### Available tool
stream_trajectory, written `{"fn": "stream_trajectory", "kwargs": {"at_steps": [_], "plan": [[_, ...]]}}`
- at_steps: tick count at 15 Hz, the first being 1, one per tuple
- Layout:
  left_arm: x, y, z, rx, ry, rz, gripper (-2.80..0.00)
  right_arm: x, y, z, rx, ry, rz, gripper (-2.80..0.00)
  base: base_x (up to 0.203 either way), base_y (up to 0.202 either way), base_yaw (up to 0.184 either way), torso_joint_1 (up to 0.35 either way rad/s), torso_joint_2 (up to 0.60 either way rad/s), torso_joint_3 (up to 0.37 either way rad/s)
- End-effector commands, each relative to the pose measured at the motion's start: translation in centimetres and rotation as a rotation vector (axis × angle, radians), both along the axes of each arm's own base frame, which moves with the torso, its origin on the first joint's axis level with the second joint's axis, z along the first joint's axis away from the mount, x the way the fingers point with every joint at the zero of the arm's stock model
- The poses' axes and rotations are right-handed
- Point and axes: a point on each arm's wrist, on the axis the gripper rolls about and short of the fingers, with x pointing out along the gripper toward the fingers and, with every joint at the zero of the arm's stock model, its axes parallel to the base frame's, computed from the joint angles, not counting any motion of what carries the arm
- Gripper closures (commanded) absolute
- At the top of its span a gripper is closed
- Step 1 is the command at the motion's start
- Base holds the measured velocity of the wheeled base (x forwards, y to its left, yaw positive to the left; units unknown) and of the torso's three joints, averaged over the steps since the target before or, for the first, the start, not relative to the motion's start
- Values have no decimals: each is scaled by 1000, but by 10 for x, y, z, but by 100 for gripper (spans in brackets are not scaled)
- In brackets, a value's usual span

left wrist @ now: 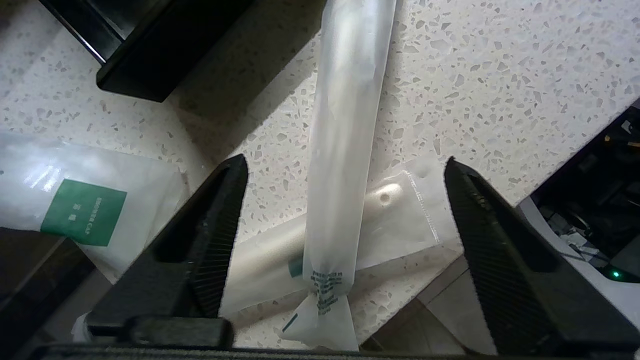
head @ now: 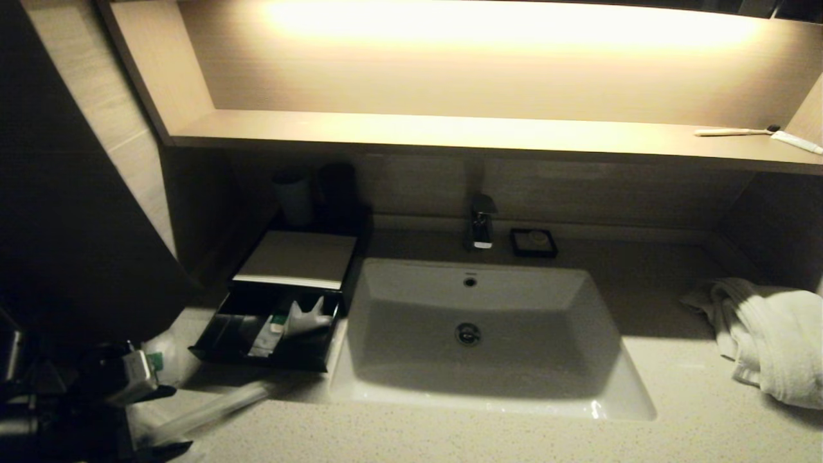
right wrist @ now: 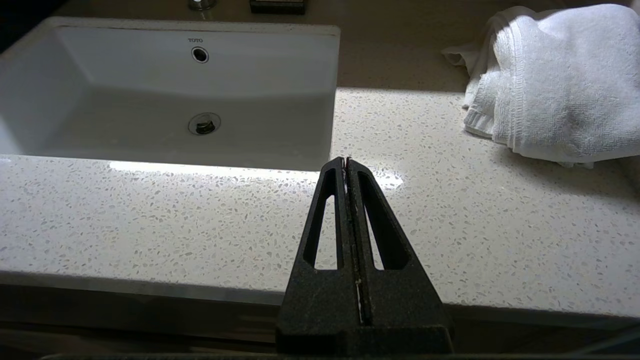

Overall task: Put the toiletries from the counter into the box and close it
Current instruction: Pick up the bathroom toiletry

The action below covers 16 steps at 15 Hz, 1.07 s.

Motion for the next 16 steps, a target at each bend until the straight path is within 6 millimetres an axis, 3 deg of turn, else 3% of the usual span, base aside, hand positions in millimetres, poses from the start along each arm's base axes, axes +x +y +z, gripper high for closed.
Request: {"fn": "stream_trajectory", "kwargs": {"at_steps": [1,16], "plan": [[1,-1,-2,-2,4,-14,-280,0,0,0,0,0,1,0,0,0,0,0,0,0],[0,-2,-17,-17,70,-30,-280,0,0,0,0,0,1,0,0,0,0,0,0,0]]}}
